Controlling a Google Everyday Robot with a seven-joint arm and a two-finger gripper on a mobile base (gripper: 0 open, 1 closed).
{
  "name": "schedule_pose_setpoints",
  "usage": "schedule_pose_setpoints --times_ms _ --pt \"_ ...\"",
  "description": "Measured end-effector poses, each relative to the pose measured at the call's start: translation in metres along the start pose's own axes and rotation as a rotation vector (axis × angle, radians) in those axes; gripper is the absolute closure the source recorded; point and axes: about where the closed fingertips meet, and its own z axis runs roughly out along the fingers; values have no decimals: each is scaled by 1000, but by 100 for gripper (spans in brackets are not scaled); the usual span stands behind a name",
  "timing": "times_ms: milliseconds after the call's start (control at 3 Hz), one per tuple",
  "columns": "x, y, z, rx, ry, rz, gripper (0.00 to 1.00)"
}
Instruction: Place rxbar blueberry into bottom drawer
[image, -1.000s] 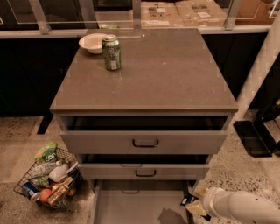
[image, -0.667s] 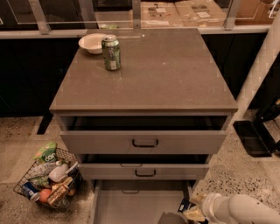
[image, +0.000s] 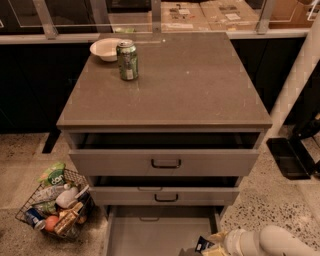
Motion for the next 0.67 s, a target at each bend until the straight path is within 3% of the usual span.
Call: schedule_pose_setpoints --times_ms 333,667 --pt "0 0 0 0 0 0 100" --pt "3 -2 28 -43 -26 -7 100"
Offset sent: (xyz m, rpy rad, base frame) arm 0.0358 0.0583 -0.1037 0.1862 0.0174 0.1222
